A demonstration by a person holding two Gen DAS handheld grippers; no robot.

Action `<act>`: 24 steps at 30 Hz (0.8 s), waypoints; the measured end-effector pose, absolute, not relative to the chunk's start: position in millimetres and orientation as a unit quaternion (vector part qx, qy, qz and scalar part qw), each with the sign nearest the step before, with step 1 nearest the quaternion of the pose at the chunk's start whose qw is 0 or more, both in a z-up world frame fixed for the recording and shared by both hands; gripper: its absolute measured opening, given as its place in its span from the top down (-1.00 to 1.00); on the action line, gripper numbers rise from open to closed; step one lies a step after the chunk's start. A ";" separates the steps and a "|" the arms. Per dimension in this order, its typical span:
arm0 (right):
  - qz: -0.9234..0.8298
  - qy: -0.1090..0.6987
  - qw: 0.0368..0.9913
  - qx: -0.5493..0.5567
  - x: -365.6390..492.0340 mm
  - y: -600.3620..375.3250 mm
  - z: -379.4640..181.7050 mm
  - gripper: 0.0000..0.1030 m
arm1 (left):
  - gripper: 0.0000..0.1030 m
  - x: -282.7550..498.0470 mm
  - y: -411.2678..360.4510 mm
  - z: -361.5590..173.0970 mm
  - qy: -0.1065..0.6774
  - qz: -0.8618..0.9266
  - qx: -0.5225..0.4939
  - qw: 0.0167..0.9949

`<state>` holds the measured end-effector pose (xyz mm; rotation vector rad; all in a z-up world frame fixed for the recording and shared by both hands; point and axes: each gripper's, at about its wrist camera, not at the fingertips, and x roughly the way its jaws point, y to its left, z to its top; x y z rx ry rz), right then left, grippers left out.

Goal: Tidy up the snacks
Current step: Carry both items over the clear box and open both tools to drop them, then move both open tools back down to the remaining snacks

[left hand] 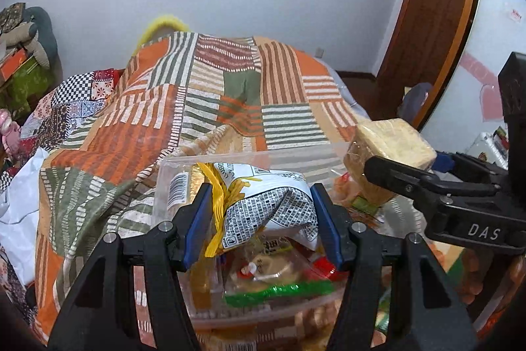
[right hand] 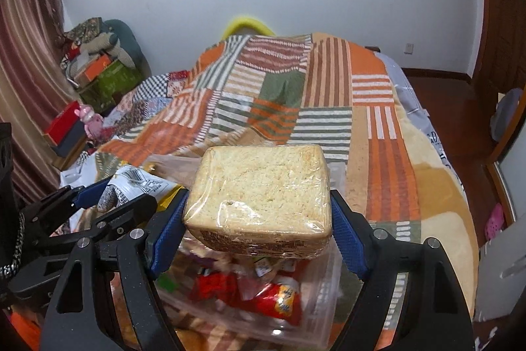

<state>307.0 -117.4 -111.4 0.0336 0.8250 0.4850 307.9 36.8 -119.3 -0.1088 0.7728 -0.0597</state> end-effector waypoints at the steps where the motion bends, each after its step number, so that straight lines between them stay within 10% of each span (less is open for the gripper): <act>1: 0.231 0.400 0.887 0.013 308.9 -118.2 -113.4 -0.53 | -0.14 310.8 35.8 -121.2 0.379 -0.028 -0.050 0.924; 24: 0.253 0.417 0.873 0.013 302.0 -122.6 -103.3 -0.57 | -0.34 307.4 35.5 -115.6 0.390 -0.028 -0.070 0.918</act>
